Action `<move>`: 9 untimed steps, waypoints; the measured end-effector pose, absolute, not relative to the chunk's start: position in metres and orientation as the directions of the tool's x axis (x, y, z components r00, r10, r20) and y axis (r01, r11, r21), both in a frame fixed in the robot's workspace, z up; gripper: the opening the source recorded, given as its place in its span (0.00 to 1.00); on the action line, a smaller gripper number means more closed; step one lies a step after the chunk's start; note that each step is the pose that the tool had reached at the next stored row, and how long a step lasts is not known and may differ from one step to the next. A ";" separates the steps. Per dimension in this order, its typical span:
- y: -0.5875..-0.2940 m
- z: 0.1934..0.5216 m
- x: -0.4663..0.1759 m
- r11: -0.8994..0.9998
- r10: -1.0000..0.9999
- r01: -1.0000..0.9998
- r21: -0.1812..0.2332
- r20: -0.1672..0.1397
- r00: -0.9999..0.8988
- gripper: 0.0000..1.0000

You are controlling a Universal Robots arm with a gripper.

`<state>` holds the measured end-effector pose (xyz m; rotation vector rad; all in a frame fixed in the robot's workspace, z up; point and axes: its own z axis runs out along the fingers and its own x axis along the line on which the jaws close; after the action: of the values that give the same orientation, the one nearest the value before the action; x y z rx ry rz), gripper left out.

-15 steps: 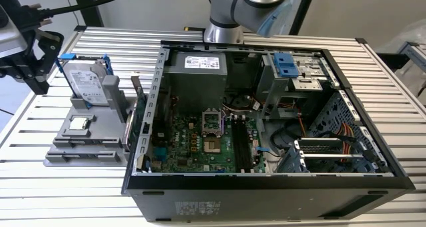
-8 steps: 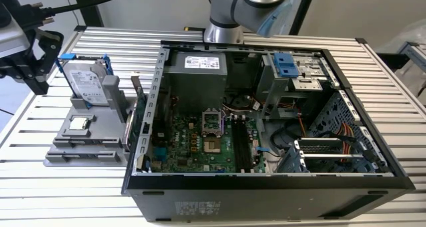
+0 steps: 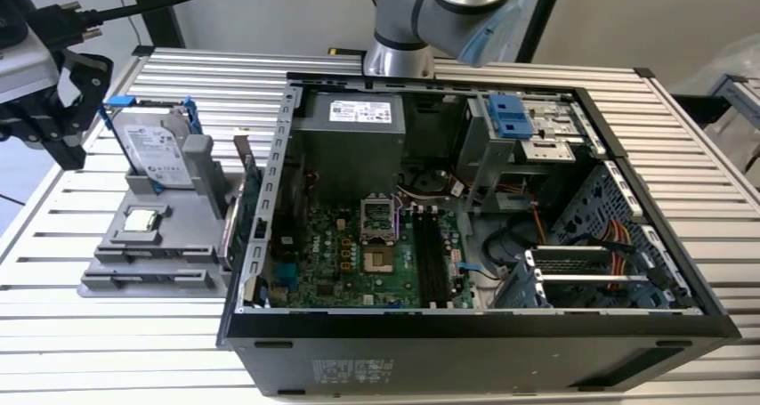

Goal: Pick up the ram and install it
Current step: 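Pick up the ram and move it above insertion slot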

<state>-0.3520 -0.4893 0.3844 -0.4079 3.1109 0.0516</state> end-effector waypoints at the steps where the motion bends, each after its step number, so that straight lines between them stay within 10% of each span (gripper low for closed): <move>1: -0.489 0.384 -0.352 0.964 -0.263 -0.263 0.032 -0.008 -0.965 0.00; 9: -0.489 0.384 -0.352 0.951 -0.309 -0.309 0.027 -0.006 -0.951 0.00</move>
<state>-0.3520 -0.4893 0.3844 -0.4908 3.1007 0.0428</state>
